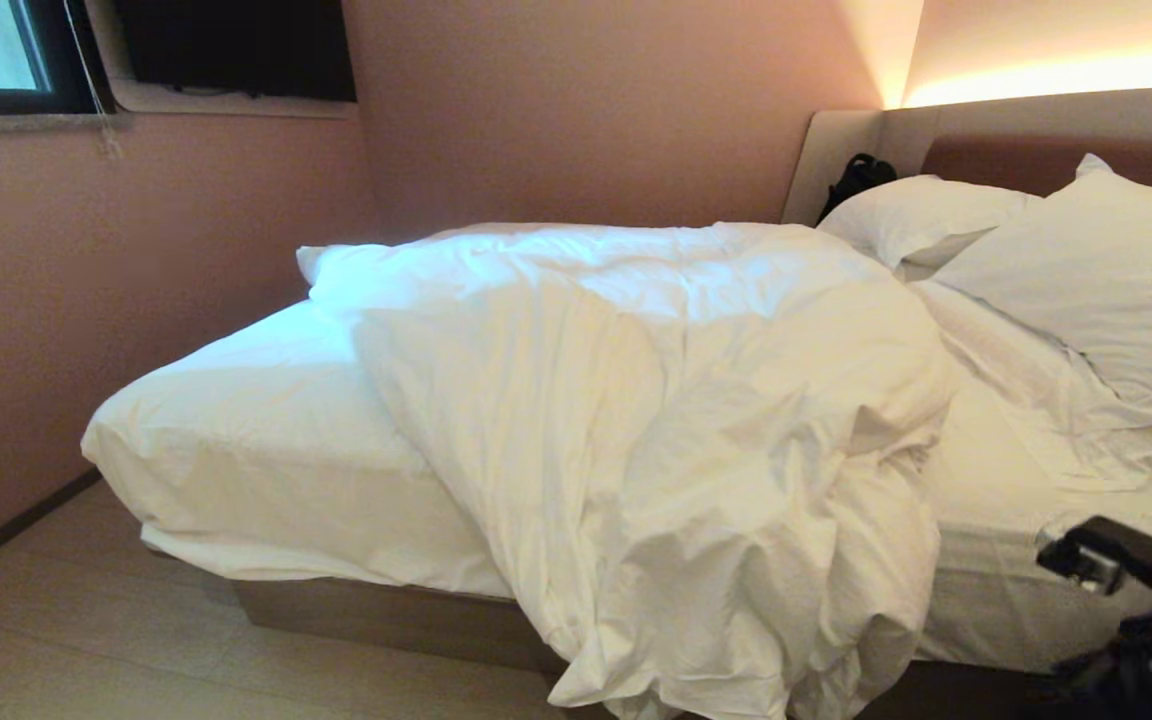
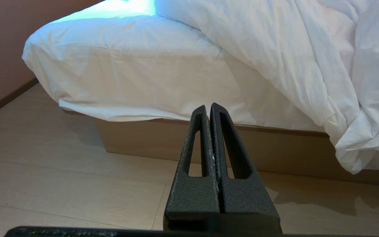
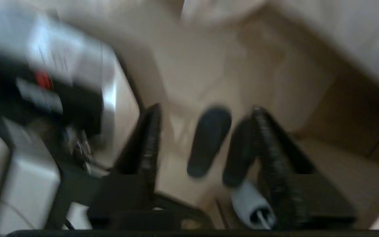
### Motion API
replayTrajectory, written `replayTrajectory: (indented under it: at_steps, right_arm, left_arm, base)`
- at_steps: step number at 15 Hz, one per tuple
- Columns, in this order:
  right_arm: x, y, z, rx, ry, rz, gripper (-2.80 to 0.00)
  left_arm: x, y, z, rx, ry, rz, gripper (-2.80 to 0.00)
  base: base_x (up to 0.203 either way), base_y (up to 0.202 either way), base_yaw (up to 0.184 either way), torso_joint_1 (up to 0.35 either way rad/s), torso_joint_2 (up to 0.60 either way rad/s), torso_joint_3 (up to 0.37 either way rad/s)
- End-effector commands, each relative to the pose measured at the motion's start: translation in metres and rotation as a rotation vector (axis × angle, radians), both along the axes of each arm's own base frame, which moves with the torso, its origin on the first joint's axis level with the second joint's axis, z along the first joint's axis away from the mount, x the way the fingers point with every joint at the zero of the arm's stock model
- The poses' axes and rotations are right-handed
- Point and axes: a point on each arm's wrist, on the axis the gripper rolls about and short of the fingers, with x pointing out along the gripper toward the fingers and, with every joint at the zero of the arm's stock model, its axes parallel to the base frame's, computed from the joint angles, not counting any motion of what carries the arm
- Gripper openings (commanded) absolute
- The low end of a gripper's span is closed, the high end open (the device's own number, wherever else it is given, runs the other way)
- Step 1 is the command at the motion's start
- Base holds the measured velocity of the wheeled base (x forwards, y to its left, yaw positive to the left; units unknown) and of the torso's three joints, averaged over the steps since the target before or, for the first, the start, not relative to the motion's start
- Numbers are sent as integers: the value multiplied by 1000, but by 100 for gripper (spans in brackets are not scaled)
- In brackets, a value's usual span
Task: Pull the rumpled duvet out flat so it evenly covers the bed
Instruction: Hold the folded corner of the quilt
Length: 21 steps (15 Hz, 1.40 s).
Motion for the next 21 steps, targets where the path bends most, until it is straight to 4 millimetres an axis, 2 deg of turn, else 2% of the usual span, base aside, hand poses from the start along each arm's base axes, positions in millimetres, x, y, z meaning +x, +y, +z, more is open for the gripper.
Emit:
replayTrajectory:
  at_steps: [1, 4, 7, 11, 14, 17, 18, 21]
  right_arm:
    - [26, 4, -21, -51, -201, 107, -280]
    - [41, 7, -46, -68, -182, 143, -280]
    - [58, 19, -67, -68, -186, 189, -280]
    - [71, 31, -86, -67, -146, 226, -280]
    - [84, 47, -96, -59, -174, 263, -280]
    - [85, 50, -100, -57, -164, 270, -280]
    - [85, 50, -102, -58, -155, 271, 0]
    - [85, 50, -105, -64, -142, 275, 0]
  left_arm:
    - [0, 0, 0, 0, 0, 0, -280]
    - [0, 0, 0, 0, 0, 1, -280]
    - [0, 0, 0, 0, 0, 1, -280]
    - [0, 0, 0, 0, 0, 0, -280]
    - [0, 0, 0, 0, 0, 1, -280]
    - [0, 0, 0, 0, 0, 1, -280]
    - [0, 0, 0, 0, 0, 2, -280]
    - [0, 0, 0, 0, 0, 0, -280]
  base:
    - [0, 0, 0, 0, 0, 0]
    - [0, 0, 0, 0, 0, 0]
    - [0, 0, 0, 0, 0, 0]
    - [0, 0, 0, 0, 0, 0]
    - [0, 0, 0, 0, 0, 0]
    - [0, 0, 0, 0, 0, 0]
    - [0, 0, 0, 0, 0, 0]
    - [0, 0, 0, 0, 0, 0]
